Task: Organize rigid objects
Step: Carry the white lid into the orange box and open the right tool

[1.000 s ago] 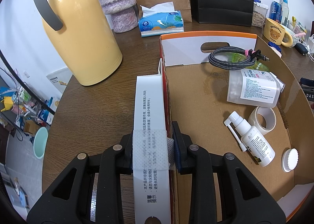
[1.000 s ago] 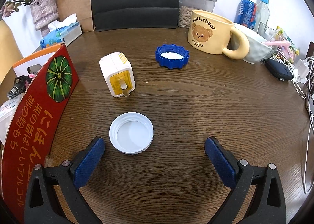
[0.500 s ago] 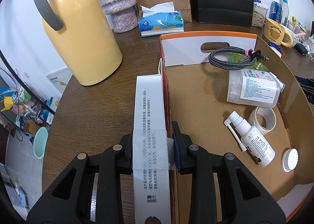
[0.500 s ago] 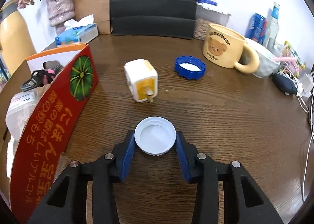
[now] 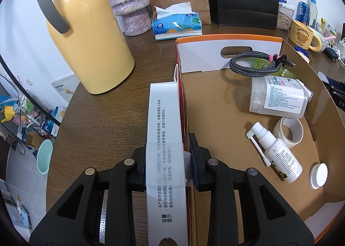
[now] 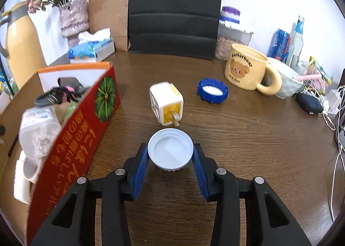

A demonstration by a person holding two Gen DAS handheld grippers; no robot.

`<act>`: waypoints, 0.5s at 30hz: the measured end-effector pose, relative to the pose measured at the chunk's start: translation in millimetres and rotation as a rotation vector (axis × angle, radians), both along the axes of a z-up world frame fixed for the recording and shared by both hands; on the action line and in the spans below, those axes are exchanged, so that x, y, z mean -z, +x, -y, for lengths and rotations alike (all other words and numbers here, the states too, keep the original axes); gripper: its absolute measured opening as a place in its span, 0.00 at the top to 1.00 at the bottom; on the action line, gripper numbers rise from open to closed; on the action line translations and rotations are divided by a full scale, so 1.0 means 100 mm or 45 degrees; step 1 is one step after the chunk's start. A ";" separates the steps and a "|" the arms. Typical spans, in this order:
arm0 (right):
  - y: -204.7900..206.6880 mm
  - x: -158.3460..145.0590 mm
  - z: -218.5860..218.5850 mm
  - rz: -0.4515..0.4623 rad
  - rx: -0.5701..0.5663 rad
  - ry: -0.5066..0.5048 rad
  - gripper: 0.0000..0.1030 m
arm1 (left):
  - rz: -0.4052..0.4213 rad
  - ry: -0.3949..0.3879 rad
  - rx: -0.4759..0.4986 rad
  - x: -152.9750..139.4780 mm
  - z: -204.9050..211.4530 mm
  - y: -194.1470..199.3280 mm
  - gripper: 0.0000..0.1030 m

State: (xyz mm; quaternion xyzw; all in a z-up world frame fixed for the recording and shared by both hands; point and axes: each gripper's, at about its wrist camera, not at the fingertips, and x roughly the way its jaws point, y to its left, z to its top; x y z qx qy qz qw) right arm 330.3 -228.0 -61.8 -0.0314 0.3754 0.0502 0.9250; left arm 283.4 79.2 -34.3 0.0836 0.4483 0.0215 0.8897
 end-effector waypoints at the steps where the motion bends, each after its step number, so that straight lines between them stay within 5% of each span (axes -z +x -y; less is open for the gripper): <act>1: -0.02 -0.05 -0.01 0.018 -0.002 0.013 0.56 | 0.000 -0.001 0.000 0.00 0.00 0.00 0.76; 15: -0.19 -0.59 -0.55 0.197 -0.210 0.049 0.56 | 0.000 -0.001 0.000 0.00 0.00 0.00 0.76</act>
